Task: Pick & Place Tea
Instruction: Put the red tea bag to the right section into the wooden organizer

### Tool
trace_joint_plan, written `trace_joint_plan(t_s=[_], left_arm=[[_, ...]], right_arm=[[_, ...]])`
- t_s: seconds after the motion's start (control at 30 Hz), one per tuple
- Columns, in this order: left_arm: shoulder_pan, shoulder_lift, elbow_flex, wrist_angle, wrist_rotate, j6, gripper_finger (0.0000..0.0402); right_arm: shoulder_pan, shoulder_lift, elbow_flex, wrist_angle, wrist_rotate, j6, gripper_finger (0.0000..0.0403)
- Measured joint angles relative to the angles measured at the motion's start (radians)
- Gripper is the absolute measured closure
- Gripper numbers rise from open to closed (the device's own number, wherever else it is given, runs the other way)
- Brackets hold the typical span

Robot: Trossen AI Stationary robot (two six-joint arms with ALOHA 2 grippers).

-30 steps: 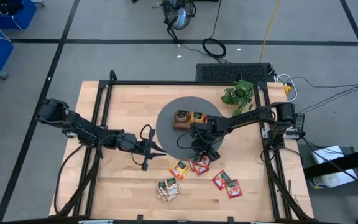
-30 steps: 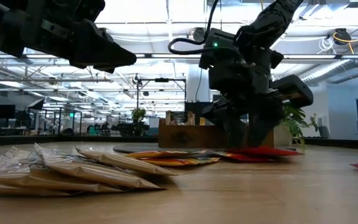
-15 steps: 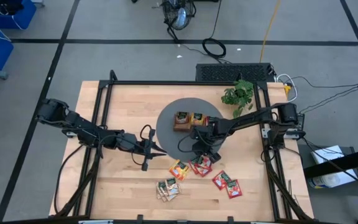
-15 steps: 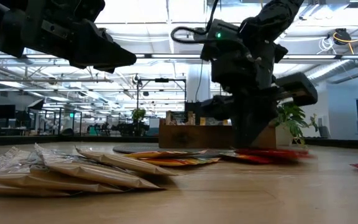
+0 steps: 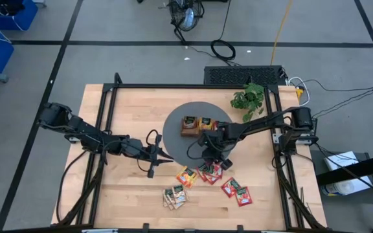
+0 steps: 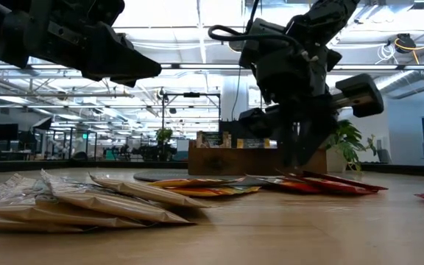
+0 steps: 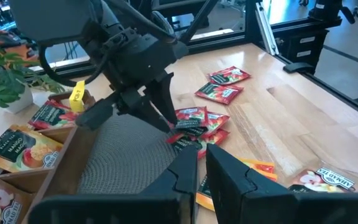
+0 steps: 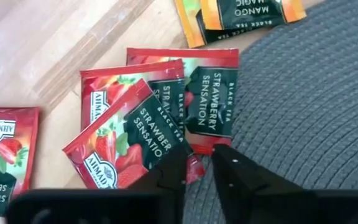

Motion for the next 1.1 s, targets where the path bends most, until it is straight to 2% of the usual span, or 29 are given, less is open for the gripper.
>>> trace_joint_plan(t_s=[0.27, 0.47, 0.83, 1.0, 1.1], left_arm=[[0.0, 0.0, 0.0, -0.002, 0.0, 0.0, 0.036], [0.0, 0.0, 0.0, -0.009, 0.0, -0.001, 0.036], [0.0, 0.0, 0.0, -0.009, 0.0, 0.001, 0.036], [0.0, 0.0, 0.0, -0.008, 0.0, 0.003, 0.036], [0.0, 0.0, 0.0, -0.008, 0.0, 0.003, 0.036]], right_arm=[[-0.015, -0.005, 0.0, 0.0, 0.004, 0.005, 0.0241], [-0.022, -0.001, -0.006, -0.016, 0.0, 0.015, 0.0224], [0.021, 0.001, -0.052, 0.058, 0.002, 0.047, 0.0268], [0.025, 0.001, -0.052, 0.066, 0.011, 0.039, 0.0314], [0.029, 0.001, -0.052, 0.066, 0.087, 0.02, 0.0357]])
